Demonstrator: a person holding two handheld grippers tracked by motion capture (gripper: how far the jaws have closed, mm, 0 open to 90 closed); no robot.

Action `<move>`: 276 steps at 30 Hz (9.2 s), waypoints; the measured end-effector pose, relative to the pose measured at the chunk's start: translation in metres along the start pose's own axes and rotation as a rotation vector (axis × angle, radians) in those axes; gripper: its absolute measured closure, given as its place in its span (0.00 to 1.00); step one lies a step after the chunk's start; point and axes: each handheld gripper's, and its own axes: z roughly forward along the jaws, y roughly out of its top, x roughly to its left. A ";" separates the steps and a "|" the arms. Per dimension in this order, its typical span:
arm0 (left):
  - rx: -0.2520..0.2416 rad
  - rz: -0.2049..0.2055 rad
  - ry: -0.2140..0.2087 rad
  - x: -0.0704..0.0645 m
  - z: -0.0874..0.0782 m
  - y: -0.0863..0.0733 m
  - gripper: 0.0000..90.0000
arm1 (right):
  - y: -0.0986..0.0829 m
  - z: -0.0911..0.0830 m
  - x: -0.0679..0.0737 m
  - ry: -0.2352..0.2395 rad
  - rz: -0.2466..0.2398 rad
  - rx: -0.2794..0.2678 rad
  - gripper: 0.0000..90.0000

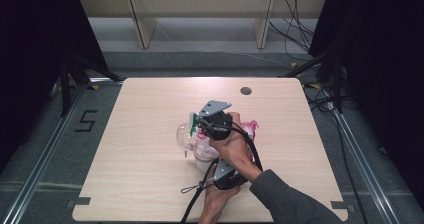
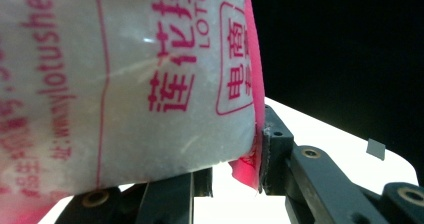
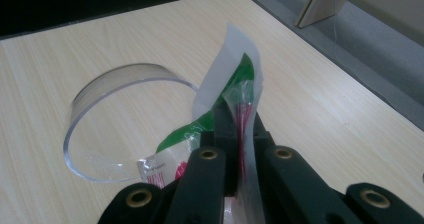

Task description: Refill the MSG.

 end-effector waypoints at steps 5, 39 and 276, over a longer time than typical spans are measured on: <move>-0.010 0.001 0.007 -0.001 0.001 0.000 0.80 | 0.000 -0.001 0.000 0.000 0.005 -0.004 1.00; -0.013 -0.004 0.001 0.001 0.000 0.000 0.80 | 0.001 0.000 0.000 0.003 0.002 0.003 1.00; -0.062 0.038 -0.028 0.014 0.005 0.008 0.84 | 0.018 0.010 0.012 -0.020 -0.094 0.056 1.00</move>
